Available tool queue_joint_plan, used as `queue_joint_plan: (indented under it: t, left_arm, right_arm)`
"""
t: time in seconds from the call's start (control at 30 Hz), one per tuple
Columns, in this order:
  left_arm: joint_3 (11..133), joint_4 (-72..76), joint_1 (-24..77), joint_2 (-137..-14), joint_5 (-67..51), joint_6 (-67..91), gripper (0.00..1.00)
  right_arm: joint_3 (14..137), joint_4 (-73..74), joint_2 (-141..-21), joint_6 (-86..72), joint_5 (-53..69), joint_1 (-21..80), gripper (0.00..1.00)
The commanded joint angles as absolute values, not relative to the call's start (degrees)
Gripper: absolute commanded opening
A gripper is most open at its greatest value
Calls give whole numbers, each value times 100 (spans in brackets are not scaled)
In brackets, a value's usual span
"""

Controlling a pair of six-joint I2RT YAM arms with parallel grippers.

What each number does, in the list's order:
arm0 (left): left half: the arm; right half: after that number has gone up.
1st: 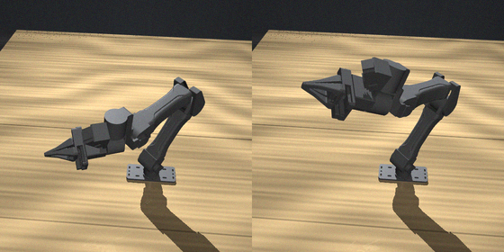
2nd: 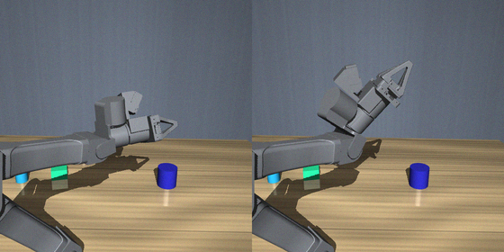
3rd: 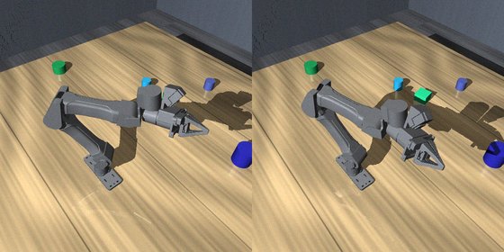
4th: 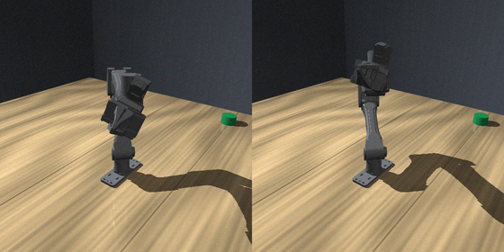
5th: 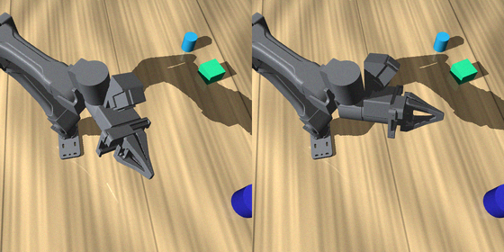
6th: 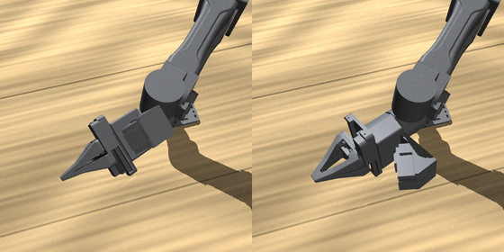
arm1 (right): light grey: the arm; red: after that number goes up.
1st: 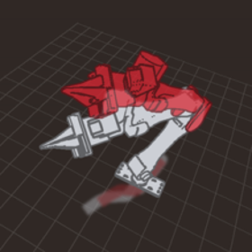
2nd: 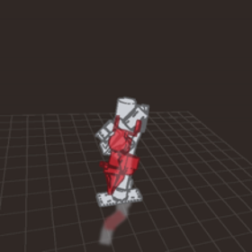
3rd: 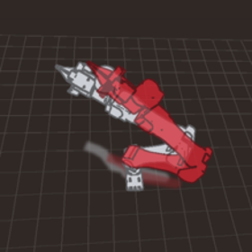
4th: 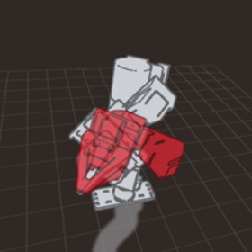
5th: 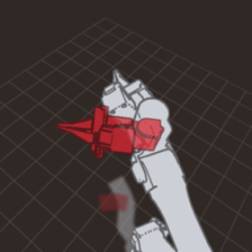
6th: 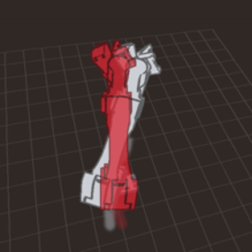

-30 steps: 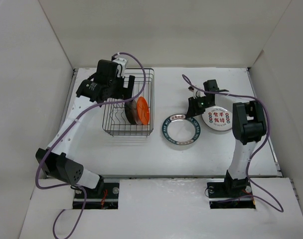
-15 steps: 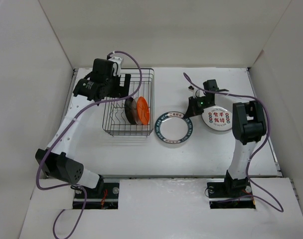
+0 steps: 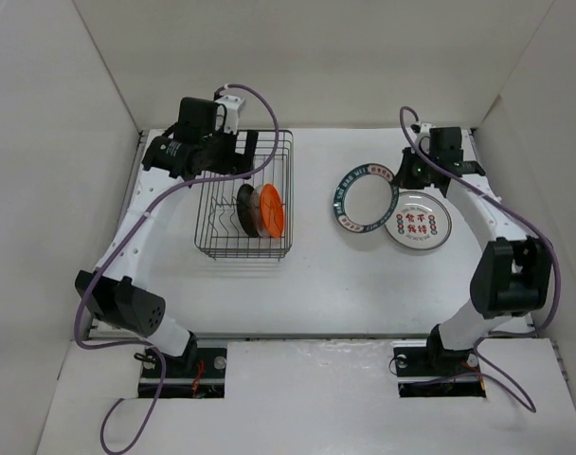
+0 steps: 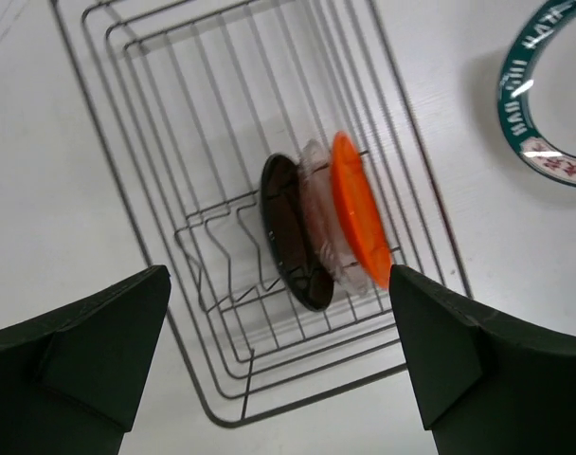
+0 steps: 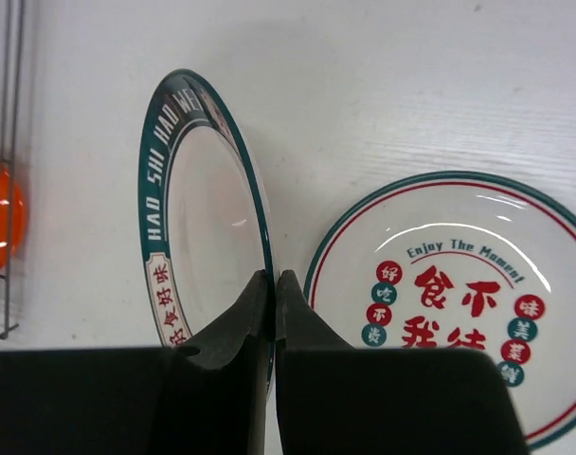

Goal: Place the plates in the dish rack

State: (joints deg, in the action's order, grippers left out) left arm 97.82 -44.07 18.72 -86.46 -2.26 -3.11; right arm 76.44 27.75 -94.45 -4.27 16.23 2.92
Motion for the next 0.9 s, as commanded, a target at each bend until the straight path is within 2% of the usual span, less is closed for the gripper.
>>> queue_joint_plan:
  t: [0.0,0.1,0.3,0.57,0.63,0.7,0.83,0.87]
  left_arm:
    - [10431,-4307,1863,-8762,-1333,-711,100]
    - [10757,-4246,1863,-8920,-2333,-966,100]
    - [11073,-3929,2109,-9360,-3365,-1204,100]
    - [11531,-3929,2162,-10133,-4884,-1020,100]
    - [11592,-3929,2162,-10187,-5071,-1020,94]
    - [11593,-3929,2162,-10257,-5177,-1020,84]
    - [11593,-3929,2162,-10257,-5413,-1072,49]
    - [11514,-3929,2162,-10187,-5414,-1072,23]
  right_arm:
    - [8007,2479,-8703,-879,1379,334,0]
    - [7709,1813,-8070,-1027,2132,387,0]
    - [7050,273,-7156,-1599,3278,509,0]
    - [6873,-1027,-6961,-2373,4517,694,0]
    - [6821,-1264,-7075,-2522,4657,773,0]
    - [6820,-1345,-7075,-2575,4711,940,0]
    - [6820,-1424,-7189,-2575,4606,1080,0]
    - [6820,-1537,-7189,-2575,4605,1081,0]
